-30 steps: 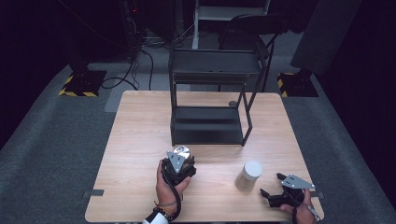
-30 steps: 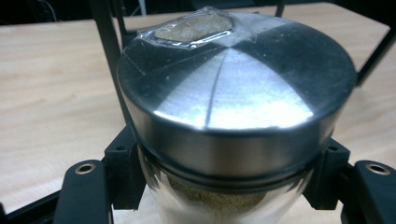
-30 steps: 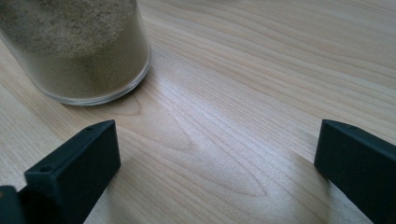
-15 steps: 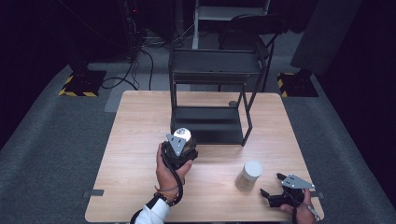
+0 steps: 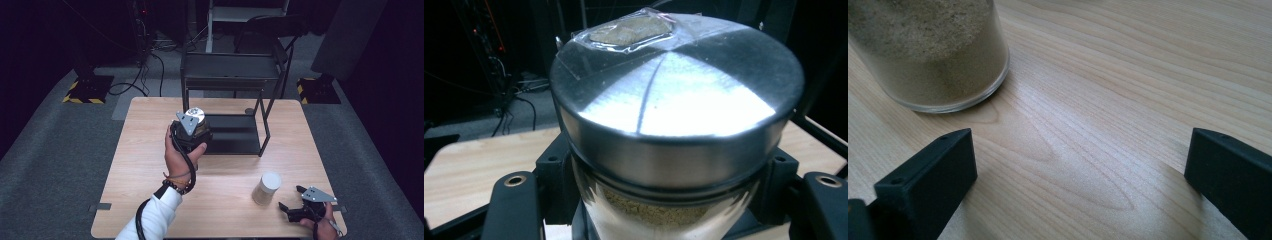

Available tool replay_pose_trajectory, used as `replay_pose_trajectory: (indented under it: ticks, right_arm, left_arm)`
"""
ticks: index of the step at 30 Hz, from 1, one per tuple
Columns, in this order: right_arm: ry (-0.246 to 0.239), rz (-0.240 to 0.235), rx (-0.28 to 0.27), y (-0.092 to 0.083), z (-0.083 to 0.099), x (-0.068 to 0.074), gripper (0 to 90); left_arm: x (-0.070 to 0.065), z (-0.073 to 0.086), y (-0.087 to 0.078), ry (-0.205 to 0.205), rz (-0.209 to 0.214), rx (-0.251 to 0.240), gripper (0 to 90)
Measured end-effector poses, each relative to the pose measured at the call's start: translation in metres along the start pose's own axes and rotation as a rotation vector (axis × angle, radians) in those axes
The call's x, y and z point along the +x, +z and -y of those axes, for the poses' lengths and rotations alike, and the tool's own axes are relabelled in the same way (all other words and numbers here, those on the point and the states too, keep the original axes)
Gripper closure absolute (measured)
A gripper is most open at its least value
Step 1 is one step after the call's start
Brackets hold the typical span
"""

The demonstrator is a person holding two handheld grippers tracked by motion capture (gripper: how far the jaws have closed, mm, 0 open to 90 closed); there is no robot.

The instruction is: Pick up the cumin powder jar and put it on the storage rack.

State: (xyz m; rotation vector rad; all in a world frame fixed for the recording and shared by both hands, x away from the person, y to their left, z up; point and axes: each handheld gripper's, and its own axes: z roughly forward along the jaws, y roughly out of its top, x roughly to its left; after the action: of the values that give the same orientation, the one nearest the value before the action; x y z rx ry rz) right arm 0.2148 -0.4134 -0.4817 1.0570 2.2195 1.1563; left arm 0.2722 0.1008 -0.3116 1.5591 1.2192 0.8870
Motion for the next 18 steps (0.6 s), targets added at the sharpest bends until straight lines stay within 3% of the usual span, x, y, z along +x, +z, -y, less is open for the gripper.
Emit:
replay_pose_trajectory:
  ticks: [6, 18]
  right_arm:
    - [-0.001, 0.001, -0.001, 0.000, 0.000, 0.000, 0.0]
    - [0.004, 0.000, 0.001, 0.000, 0.000, 0.000, 0.0]
  left_arm:
    - [0.007, -0.026, 0.003, -0.043, 0.020, 0.000, 30.6]
    - [0.008, -0.062, 0.007, -0.012, 0.011, -0.037, 30.6]
